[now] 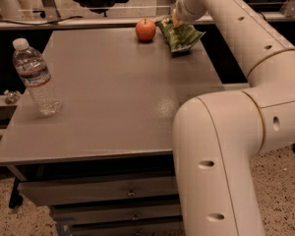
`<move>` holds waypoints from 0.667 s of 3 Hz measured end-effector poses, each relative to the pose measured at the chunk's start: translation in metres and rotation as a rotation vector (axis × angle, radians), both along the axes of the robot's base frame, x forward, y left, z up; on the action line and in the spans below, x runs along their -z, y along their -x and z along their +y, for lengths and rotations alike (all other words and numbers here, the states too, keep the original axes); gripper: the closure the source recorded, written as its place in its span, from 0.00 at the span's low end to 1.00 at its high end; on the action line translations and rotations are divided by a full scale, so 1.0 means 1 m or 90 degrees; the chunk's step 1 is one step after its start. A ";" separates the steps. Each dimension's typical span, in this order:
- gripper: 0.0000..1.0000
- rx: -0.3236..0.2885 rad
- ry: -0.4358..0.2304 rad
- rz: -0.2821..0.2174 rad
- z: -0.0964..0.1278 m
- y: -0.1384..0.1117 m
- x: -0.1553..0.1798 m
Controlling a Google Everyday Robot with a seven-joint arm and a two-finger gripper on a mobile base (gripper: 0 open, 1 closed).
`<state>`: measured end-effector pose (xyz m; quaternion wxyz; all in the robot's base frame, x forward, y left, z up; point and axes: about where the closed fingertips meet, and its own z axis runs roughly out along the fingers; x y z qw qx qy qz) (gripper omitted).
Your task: Move green jalapeno chip bag near apple
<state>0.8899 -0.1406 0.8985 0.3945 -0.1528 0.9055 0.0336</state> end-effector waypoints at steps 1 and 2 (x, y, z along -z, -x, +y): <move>0.37 -0.003 -0.016 0.009 0.003 -0.001 0.005; 0.14 -0.015 -0.027 0.022 0.009 0.001 0.012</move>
Offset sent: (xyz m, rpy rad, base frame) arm 0.0033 0.0095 -0.0068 0.0651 0.0485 0.0423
